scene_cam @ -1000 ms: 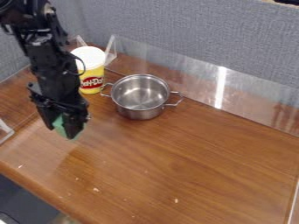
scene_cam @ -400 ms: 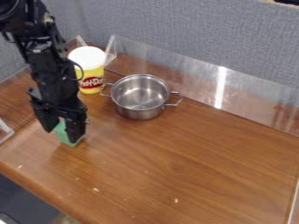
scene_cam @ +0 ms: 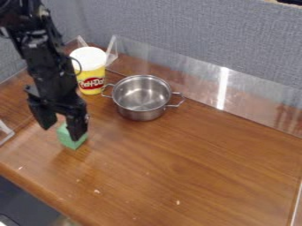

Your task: Put green object to the left side of the table

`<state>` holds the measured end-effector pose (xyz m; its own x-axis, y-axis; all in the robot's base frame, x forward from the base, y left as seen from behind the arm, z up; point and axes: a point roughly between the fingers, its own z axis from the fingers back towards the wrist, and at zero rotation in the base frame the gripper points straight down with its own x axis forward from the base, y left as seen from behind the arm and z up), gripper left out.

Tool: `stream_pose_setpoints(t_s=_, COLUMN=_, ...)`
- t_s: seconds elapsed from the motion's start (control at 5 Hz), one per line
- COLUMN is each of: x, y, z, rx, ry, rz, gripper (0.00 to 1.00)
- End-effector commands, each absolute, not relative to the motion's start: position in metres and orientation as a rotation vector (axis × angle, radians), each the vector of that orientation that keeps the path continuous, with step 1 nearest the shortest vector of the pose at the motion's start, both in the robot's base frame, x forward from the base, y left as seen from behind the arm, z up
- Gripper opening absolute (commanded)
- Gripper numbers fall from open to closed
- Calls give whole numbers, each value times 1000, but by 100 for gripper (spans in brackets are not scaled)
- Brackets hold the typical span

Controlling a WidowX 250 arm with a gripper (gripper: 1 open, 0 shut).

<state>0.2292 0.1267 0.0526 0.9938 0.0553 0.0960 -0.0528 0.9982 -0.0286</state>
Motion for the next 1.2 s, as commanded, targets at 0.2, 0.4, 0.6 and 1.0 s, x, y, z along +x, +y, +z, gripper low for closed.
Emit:
stream_pose_setpoints(t_s=0.2, x=238, y=136, z=101, rx=-1, ry=-229, rz=66, gripper=100)
stream_pose_setpoints(t_s=0.4, x=233, y=136, z=123, rx=-1, ry=-272, rz=62, gripper=100)
stream_pose_setpoints(t_s=0.6, x=227, y=140, z=134, rx=3, ry=-297, rz=65, gripper=100)
stream_pose_setpoints(t_s=1.0, x=222, y=142, z=119, rx=8, ry=-269, rz=61, gripper=100)
